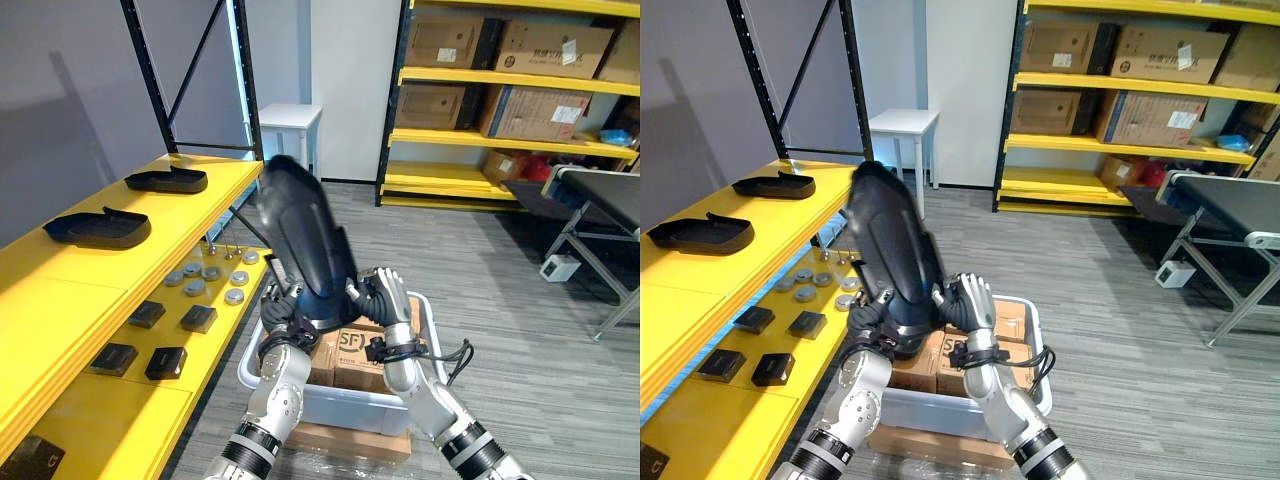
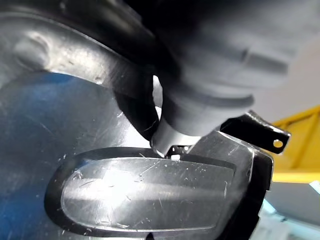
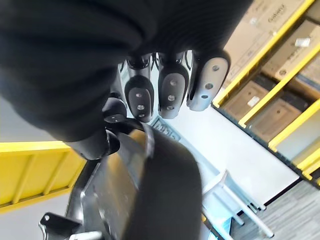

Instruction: Walk over and take plastic housings, then place them on the shelf

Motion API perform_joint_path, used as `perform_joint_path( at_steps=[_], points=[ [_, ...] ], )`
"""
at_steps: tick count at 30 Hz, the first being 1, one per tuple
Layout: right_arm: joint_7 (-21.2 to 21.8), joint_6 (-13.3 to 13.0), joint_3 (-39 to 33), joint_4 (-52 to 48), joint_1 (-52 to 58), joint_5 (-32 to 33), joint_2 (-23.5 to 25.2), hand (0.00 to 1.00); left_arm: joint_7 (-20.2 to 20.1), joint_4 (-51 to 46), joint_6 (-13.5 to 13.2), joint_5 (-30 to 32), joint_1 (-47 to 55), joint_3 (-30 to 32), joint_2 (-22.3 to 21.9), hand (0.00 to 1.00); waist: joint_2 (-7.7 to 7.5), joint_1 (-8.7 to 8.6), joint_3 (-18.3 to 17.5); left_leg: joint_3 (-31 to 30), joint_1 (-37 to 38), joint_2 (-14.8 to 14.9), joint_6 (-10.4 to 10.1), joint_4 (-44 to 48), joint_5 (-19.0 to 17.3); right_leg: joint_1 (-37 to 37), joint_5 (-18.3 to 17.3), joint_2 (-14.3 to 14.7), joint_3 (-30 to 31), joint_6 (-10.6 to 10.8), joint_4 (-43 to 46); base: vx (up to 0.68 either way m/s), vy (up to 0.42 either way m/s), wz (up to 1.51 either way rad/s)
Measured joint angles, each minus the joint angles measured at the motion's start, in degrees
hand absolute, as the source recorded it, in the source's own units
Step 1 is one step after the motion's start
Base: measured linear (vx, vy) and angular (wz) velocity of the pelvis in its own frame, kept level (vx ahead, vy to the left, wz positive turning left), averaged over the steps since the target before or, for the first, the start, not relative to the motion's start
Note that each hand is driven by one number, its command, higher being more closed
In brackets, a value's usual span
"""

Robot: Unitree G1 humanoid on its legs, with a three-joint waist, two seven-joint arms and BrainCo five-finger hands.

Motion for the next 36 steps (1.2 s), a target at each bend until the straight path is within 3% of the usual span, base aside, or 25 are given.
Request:
perform_joint_path(
  at_steps=[4,9,10,11,12,13,15,16,18,20,22,23,24,25,26,27,28,29,30,33,35,36],
  points=[
    [0.0,-0.45,0.85,0.0,-0.02,1.19,-0.8,0.0,-1.76,0.0,0.25,-0.01,0.07,-0.04,0.97,1.0,0.01,0.87,0.01,-1.68,-0.6,0.01,0.07,0.0,0.06,0.31,-0.01,0.14,-1.3,-0.01,-0.03,-0.01,0.008,0.2],
    [0.46,-2.46,1.81,-0.04,0.14,5.23,-1.91,0.0,-4.03,-0.75,0.38,1.98,1.02,0.36,2.19,1.0,0.11,1.37,0.06,-4.43,-4.66,-0.8,1.21,1.61,0.67,0.9,-0.55,-0.2,-7.23,0.04,0.02,0.0,0.005,0.61],
    [0.49,-3.16,1.02,-0.89,1.27,5.84,-1.91,0.0,-4.03,-2.65,0.77,4.77,1.95,0.93,1.44,1.0,0.17,1.19,0.12,1.1,-6.38,-0.64,4.67,2.14,-0.29,1.12,-0.83,-0.96,-10.15,0.36,0.08,0.02,0.046,1.23],
    [0.6,-3.94,-0.3,-2.88,2.94,5.98,-1.85,0.0,-3.96,-4.62,1.3,8.71,2.69,1.65,0.41,1.0,0.36,1.18,0.56,10.34,-7.81,0.87,6.61,3.93,-1.35,1.54,-1.18,-1.74,-13.07,0.82,0.58,0.03,0.055,1.31],
    [0.72,-4.43,-0.99,-3.82,3.78,6.44,-1.78,0.0,-3.75,-5.49,1.82,11.84,3.02,2.44,-0.25,1.0,0.55,1.25,0.79,15.07,-8.34,1.84,7.6,5.36,-1.44,1.78,-1.64,-2.27,-14.5,1.3,1.13,0.07,0.055,1.29],
    [1.23,-5.2,-2.09,-4.84,5.08,7.83,-1.39,0.0,-3.53,-7.55,2.86,18.23,3.8,4.25,-1.48,1.0,1.07,1.43,1.56,25.12,-8.65,4.14,8.66,8.47,-1.55,2.47,-2.82,-3.39,-16.54,2.15,2.74,0.08,0.064,1.01],
    [1.89,-6.18,-4.88,-7.93,8.63,8.38,0.11,0.0,-1.32,-10.96,5.17,30.95,4.88,7.38,-1.9,1.0,1.21,1.34,1.67,39.68,-8.55,7.38,8.95,12.94,-2.16,2.93,-4.93,-5.53,-19.55,3.97,5.32,0.18,0.11,0.98],
    [2.18,-6.73,-6.21,-10.01,10.07,9.26,0.9,0.0,0.08,-12.52,6.05,36.71,5.23,9.18,-1.58,1.0,1.12,1.34,1.97,43.26,-8.55,7.91,8.97,14.34,-2.17,2.91,-5.39,-6.49,-20.24,4.43,6.05,0.24,0.157,0.63],
    [3.52,-8.33,-9.25,-15.88,14.63,13.11,2.15,0.0,3.68,-15.91,8.11,48.48,7.97,14.51,-0.36,1.0,0.6,1.28,2.69,44.1,-8.34,6.06,8.78,15.07,-2.51,3.52,-5.44,-8.67,-20.57,4.67,6.03,0.17,0.138,0.23],
    [4.59,-9.08,-12.03,-18.48,18.53,14.89,2.93,0.0,5.44,-16.59,9.79,53.82,9.68,16.93,0.01,1.0,0.0,1.02,3.0,43.4,-6.78,3.37,8.92,12.77,-2.28,5.21,-5.25,-10.23,-21.84,5.02,5.86,0.13,0.097,0.34],
    [5.95,-9.55,-15.66,-18.57,21.81,17.23,3.5,0.0,7.55,-18.38,11.89,60.62,12.38,18.52,-0.65,1.0,-0.55,0.7,3.47,42.04,-3.9,-0.79,8.74,8.83,-2.67,6.61,-6.08,-14.16,-24.37,6.07,10.47,0.14,0.149,0.57],
    [6.28,-9.55,-17.56,-18.57,23.23,18.24,3.48,0.0,7.79,-18.67,12.33,62.9,13.04,18.27,-1.47,1.0,-0.19,0.0,3.72,39.94,-3.29,-1.89,8.74,8.06,-3.01,6.33,-6.74,-16.45,-25.76,5.18,16.6,0.11,0.193,1.04],
    [6.36,-9.53,-19.38,-18.58,25.24,19.44,3.64,0.0,7.83,-18.95,12.67,65.53,13.39,17.23,-1.91,1.0,-0.37,-0.88,3.98,36.93,-1.7,-3.55,9.09,7.37,-3.59,4.8,-6.82,-20.89,-25.5,3.35,28.17,0.09,0.18,1.11],
    [6.63,-9.55,-19.9,-18.59,25.86,19.58,3.94,0.0,7.89,-19.37,12.71,66.73,13.44,16.88,-1.74,1.0,-0.77,-1.27,4.23,35.31,-0.82,-4.52,9.44,7.12,-3.87,3.58,-5.99,-23.23,-24.2,0.42,34.42,0.09,0.222,1.33],
    [7.14,-9.61,-20.28,-18.56,26.55,19.78,4.88,0.0,8.36,-20.84,12.78,68.77,13.5,16.74,-1.29,1.0,-1.31,-2.29,4.73,31.88,0.11,-5.38,10.35,6.85,-4.67,-0.68,-3.45,-25.87,-18.16,-4.58,44.97,0.09,0.121,1.36],
    [7.72,-10.32,-20.4,-18.59,26.54,20.74,6.45,0.0,9.55,-22.58,12.76,70.5,13.49,16.8,-0.65,1.0,-1.82,-3.3,4.79,28.45,-0.35,-5.44,10.81,6.75,-5.11,-5.24,-8.57,-23.9,-12.05,-2.03,51.28,0.12,0.029,1.48],
    [8.06,-11.0,-20.35,-18.57,26.52,21.52,7.44,0.0,10.34,-23.41,12.77,71.5,13.57,17.33,-0.42,1.0,-1.61,-3.26,4.99,26.36,-0.32,-5.3,10.89,6.33,-5.15,-7.83,-11.66,-21.28,-8.99,-1.45,52.39,0.12,-0.07,1.16],
    [8.22,-11.3,-20.35,-18.56,26.5,22.13,7.89,0.0,10.96,-23.87,12.76,72.09,13.78,17.73,-0.33,1.0,-1.57,-3.2,5.03,25.14,-0.26,-5.32,10.93,6.1,-5.14,-9.08,-13.09,-19.61,-7.52,-1.11,51.5,0.18,-0.135,1.19],
    [8.45,-11.81,-20.46,-18.41,26.43,23.9,8.46,0.0,11.88,-24.69,12.69,72.68,14.67,18.83,-0.27,1.0,-1.55,-3.16,5.09,22.02,-0.08,-5.72,11.01,5.82,-5.19,-11.04,-14.92,-15.6,-4.26,-0.53,45.32,0.16,-0.122,1.06],
    [8.41,-12.32,-21.54,-17.81,26.68,26.91,8.43,0.0,12.24,-25.36,12.65,72.93,16.64,19.26,-0.14,1.0,-1.25,-3.12,5.54,16.97,0.17,-6.1,10.85,5.65,-5.23,-12.31,-15.03,-8.67,5.0,-0.19,31.37,0.17,-0.181,1.18],
    [8.34,-12.4,-24.03,-17.59,27.04,28.36,8.39,0.0,12.09,-25.34,12.28,72.12,16.96,18.92,-0.22,1.0,-1.43,-3.67,5.98,10.33,-0.57,-6.55,9.17,6.35,-5.31,-12.7,-14.15,-2.75,19.61,0.31,20.69,0.19,-0.267,1.46],
    [8.34,-12.44,-24.79,-17.6,27.23,28.36,8.4,0.0,12.01,-25.34,11.95,71.44,16.95,18.72,-0.21,1.0,-1.75,-3.85,6.16,8.69,-0.64,-6.97,8.54,6.44,-5.37,-12.5,-13.32,-2.2,22.23,0.54,18.59,0.2,-0.289,1.58]
  ],
)
